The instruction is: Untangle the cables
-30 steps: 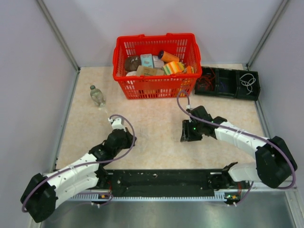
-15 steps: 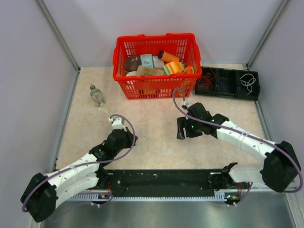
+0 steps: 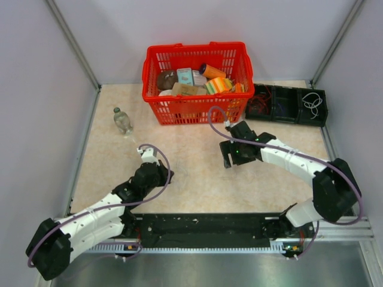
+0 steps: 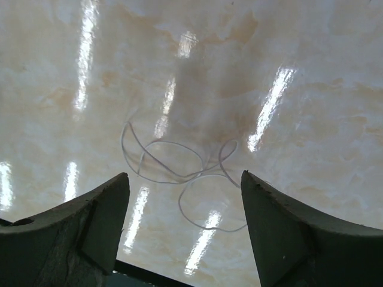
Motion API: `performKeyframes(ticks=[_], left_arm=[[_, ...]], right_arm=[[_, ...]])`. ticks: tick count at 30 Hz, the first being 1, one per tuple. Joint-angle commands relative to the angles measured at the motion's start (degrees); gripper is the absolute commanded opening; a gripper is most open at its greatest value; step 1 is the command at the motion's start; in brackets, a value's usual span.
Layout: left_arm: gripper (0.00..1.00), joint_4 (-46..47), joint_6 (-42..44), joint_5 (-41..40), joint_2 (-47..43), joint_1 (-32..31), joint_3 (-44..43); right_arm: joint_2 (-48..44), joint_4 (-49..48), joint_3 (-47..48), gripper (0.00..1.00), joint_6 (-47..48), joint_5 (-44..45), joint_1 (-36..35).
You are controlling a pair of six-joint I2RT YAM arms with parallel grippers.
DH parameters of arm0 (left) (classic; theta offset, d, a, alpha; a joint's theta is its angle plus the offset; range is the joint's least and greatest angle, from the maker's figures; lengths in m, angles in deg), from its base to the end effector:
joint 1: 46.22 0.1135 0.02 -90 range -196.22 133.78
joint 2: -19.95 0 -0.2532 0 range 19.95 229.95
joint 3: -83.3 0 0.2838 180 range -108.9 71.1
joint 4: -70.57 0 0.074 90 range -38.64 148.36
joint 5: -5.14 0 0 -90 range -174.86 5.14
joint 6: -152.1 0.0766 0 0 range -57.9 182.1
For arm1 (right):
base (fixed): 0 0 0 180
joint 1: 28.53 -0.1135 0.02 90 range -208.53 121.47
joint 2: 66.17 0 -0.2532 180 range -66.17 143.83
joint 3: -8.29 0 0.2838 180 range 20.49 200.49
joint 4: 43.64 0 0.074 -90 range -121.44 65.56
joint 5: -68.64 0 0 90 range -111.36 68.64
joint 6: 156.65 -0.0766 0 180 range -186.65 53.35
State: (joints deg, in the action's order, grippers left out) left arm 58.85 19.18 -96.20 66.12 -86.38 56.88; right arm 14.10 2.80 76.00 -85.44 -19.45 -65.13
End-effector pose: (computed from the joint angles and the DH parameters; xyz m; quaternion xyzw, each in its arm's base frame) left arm 0.1923 -0.1426 0.1224 -0.0692 0.8667 -0.2581 0.4213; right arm 0.2679 0.1958 0.1723 -0.1447 0.9526 0.1100 0.2441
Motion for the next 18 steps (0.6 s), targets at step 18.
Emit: performKeyframes(ticks=[18], left_arm=[[0.0, 4.5, 1.3, 0.9, -0.9, 0.2, 1.0]], right_arm=[[1.3, -15.6, -9.0, 0.9, 4.5, -12.5, 4.7]])
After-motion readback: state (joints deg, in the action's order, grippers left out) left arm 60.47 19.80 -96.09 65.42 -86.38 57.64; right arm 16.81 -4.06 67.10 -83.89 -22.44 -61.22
